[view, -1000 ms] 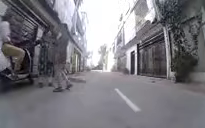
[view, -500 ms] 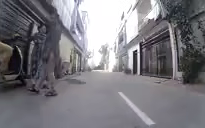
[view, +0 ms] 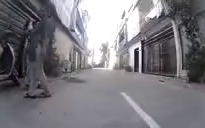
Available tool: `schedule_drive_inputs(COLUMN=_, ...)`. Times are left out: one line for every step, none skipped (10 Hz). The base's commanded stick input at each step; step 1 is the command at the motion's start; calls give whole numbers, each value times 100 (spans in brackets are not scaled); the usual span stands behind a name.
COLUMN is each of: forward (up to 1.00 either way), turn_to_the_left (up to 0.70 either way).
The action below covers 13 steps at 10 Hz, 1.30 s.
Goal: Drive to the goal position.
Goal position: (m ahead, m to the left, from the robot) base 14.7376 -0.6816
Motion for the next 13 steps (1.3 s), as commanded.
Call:
schedule_drive_inputs(forward=85, turn_to_the_left=0)
schedule_drive_inputs(forward=85, turn_to_the_left=0)
schedule_drive_inputs(forward=85, turn_to_the_left=0)
schedule_drive_inputs(forward=85, turn_to_the_left=0)
schedule_drive_inputs(forward=85, turn_to_the_left=0)
schedule_drive_inputs(forward=85, turn_to_the_left=0)
schedule_drive_inputs(forward=85, turn_to_the_left=0)
schedule_drive_inputs(forward=85, turn_to_the_left=0)
schedule_drive_inputs(forward=85, turn_to_the_left=0)
schedule_drive_inputs(forward=85, turn_to_the_left=0)
schedule_drive_inputs(forward=85, turn_to_the_left=0)
schedule_drive_inputs(forward=85, turn_to_the_left=0)
schedule_drive_inputs(forward=85, turn_to_the_left=0)
